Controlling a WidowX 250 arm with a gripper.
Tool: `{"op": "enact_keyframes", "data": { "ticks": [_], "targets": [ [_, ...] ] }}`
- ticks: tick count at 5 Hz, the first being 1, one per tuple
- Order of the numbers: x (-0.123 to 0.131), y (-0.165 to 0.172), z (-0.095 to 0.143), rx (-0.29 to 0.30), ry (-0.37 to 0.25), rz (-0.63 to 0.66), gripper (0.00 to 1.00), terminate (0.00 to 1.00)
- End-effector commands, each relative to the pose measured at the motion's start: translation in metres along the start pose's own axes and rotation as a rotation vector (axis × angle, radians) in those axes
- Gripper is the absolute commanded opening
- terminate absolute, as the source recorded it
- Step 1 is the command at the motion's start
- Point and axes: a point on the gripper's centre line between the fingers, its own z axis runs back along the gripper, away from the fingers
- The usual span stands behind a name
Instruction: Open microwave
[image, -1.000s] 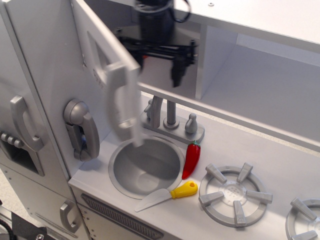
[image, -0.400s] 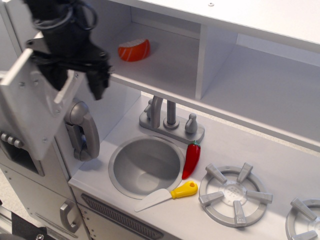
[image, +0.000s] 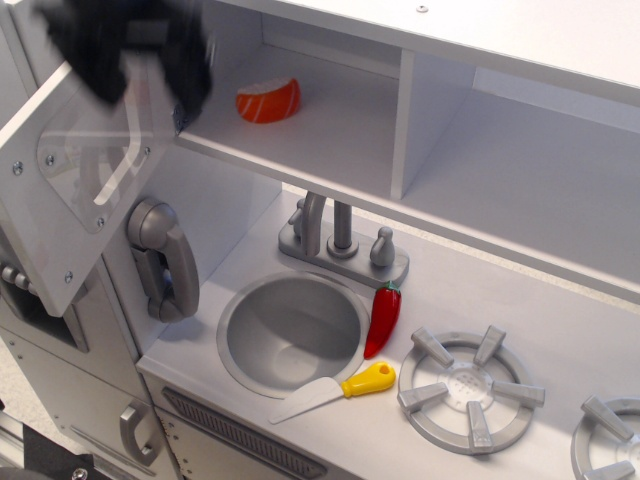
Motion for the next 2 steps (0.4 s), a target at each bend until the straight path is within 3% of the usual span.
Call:
{"op": "enact_keyframes", "data": {
  "ticks": [1, 2],
  "targets": [
    [0.0179, 0.0065, 0.0457, -0.026, -0.033, 0.01, 1.0, 0.0],
    [0.0179, 0.0065, 0.0457, -0.026, -0.033, 0.01, 1.0, 1.0]
  ]
}}
